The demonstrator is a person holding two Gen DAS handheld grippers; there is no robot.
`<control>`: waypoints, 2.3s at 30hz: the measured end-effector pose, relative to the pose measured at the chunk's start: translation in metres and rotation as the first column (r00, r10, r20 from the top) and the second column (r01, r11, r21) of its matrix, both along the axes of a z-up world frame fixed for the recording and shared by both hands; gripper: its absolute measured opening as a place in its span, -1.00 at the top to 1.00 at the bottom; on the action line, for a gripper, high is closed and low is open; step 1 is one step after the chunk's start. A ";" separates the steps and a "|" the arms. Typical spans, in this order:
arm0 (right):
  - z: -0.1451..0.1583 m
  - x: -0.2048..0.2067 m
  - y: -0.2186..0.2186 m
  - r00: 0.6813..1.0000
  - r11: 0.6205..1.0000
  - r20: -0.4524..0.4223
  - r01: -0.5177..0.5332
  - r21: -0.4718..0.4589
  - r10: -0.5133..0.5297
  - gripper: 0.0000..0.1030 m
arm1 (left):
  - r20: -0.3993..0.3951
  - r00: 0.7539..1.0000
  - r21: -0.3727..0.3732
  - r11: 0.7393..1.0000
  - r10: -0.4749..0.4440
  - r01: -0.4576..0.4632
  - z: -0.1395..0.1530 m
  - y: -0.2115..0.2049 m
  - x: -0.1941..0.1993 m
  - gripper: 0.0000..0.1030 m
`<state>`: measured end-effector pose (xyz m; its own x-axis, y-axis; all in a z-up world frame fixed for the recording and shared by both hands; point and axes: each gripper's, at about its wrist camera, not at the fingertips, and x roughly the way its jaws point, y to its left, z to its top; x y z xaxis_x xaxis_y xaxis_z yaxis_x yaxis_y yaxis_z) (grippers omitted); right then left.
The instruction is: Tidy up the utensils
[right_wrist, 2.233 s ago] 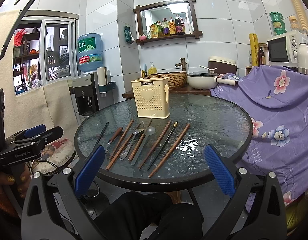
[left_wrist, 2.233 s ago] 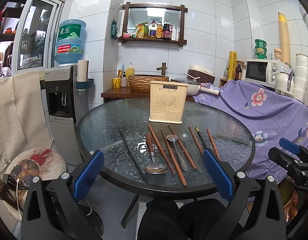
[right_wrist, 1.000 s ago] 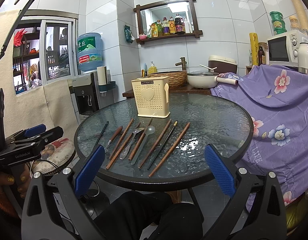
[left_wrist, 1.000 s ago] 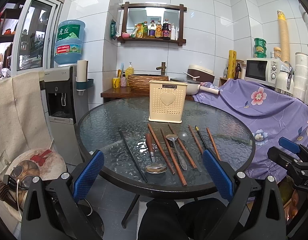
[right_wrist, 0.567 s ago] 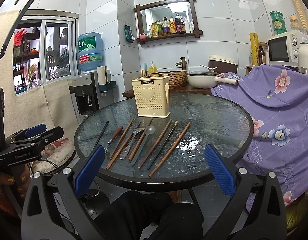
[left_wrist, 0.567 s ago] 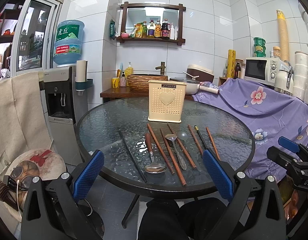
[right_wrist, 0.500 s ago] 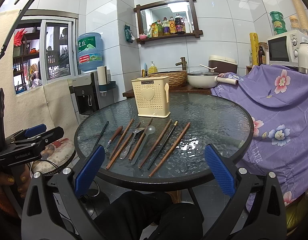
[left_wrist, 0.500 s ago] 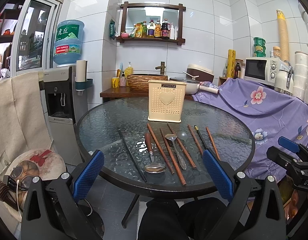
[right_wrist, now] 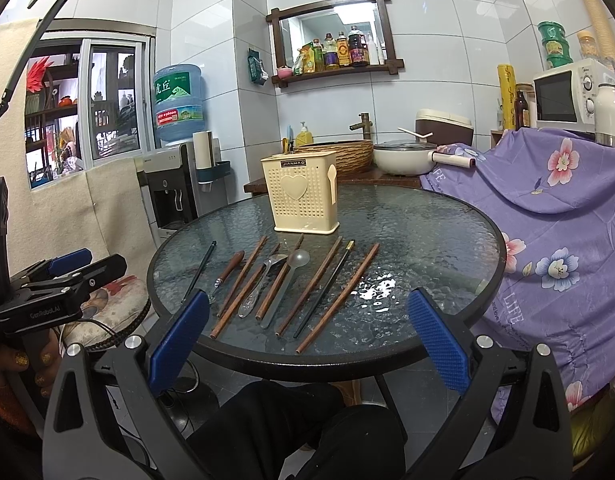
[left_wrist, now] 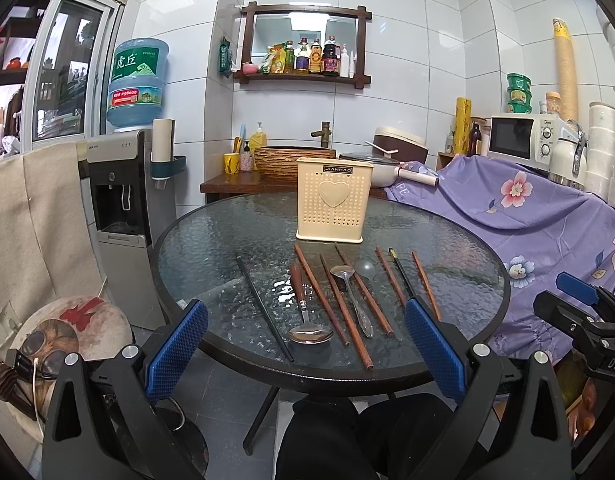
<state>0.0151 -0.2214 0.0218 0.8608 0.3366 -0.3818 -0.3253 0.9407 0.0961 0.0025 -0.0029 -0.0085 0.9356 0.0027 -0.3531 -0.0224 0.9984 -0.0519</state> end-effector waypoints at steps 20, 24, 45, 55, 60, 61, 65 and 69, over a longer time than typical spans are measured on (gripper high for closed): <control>-0.061 0.070 -0.002 0.968 0.995 -0.230 0.099 -0.020 -0.101 -0.91 | -0.196 0.978 -0.003 0.997 0.077 -0.079 -0.036 0.038 0.071 -0.87; -0.062 0.104 0.002 0.953 0.991 -0.273 0.123 -0.043 -0.130 -0.88 | -0.219 0.972 -0.008 0.996 0.090 -0.094 -0.029 0.052 0.098 -0.71; -0.074 0.267 0.023 0.857 0.970 -0.458 0.180 -0.163 -0.236 -0.05 | -0.477 0.871 -0.058 0.984 0.120 -0.168 -0.048 0.095 0.236 -0.03; -0.086 0.286 0.032 0.829 0.964 -0.500 0.168 -0.205 -0.250 0.22 | -0.536 0.832 -0.016 0.984 0.143 -0.179 -0.057 0.093 0.257 0.22; -0.088 0.291 0.038 0.838 0.961 -0.486 0.148 -0.234 -0.248 0.31 | -0.538 0.828 0.040 0.986 0.158 -0.162 -0.058 0.085 0.267 0.50; -0.089 0.292 0.039 0.840 0.961 -0.484 0.142 -0.238 -0.244 0.35 | -0.537 0.829 0.042 0.987 0.155 -0.158 -0.057 0.083 0.269 0.54; -0.089 0.297 0.039 0.844 0.965 -0.489 0.120 -0.231 -0.222 0.61 | -0.544 0.827 0.043 0.989 0.144 -0.143 -0.057 0.078 0.276 0.67; -0.088 0.306 0.037 0.840 0.975 -0.509 0.097 -0.198 -0.187 0.71 | -0.553 0.826 0.038 0.993 0.111 -0.108 -0.056 0.070 0.284 0.70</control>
<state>0.3208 -0.1840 -0.0666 0.5525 0.1225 -0.8245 -0.1305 0.9897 0.0596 0.2867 0.0674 -0.0645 0.5772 0.0970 -0.8108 -0.1554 0.9878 0.0075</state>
